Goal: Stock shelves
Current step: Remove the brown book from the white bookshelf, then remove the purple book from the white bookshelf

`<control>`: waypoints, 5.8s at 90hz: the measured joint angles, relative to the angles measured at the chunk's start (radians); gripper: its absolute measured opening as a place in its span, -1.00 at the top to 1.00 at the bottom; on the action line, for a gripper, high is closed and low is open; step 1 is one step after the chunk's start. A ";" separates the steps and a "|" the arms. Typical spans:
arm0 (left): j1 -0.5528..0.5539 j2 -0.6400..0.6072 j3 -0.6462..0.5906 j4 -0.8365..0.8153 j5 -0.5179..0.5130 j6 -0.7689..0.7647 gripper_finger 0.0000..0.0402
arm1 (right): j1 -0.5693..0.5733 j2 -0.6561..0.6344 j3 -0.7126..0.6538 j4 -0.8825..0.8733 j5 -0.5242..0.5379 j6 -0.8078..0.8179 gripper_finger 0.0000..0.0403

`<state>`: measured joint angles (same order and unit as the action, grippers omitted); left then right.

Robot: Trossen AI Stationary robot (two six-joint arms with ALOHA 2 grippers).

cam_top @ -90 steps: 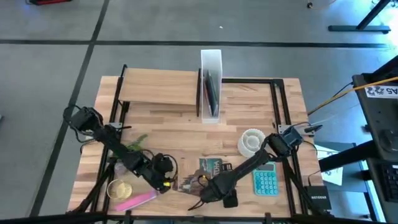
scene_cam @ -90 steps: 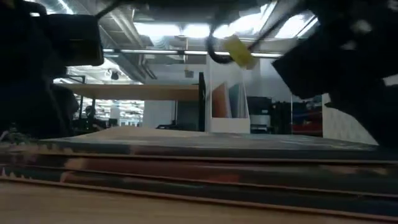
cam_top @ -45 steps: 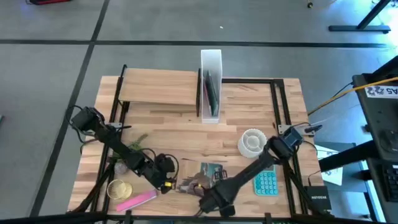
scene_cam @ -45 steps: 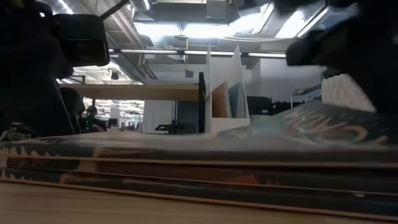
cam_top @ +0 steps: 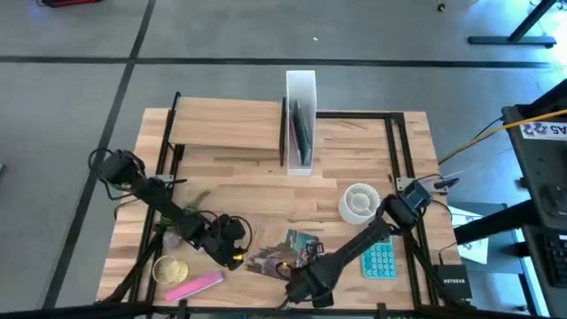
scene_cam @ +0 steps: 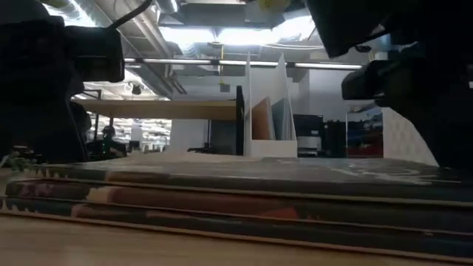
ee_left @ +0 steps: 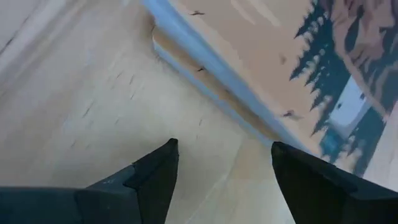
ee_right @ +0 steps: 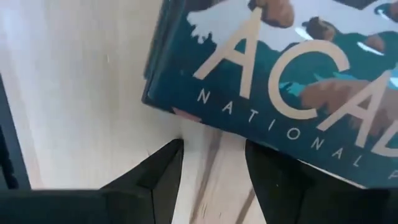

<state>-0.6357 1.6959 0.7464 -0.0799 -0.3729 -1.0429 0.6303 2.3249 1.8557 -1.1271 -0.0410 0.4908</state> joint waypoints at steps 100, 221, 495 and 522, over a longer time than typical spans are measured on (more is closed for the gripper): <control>-0.052 -0.042 -0.002 -0.058 -0.034 -0.081 -0.19 | -0.008 -0.039 0.016 -0.076 0.131 0.053 0.19; -0.119 -0.049 -0.003 -0.061 -0.201 -0.066 -0.19 | -0.251 -0.726 -0.580 0.752 0.551 -0.343 0.19; -0.071 -0.218 0.061 -0.067 -0.189 0.189 -0.19 | 0.010 -0.708 -0.614 1.059 1.196 -1.122 1.00; -0.135 -0.370 0.069 0.024 -0.190 0.442 -0.19 | 0.119 -0.573 -0.625 0.935 1.048 -0.875 1.00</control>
<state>-0.7704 1.3257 0.8154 -0.0555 -0.5626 -0.6005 0.7492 1.7518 1.2304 -0.1923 1.0070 -0.3843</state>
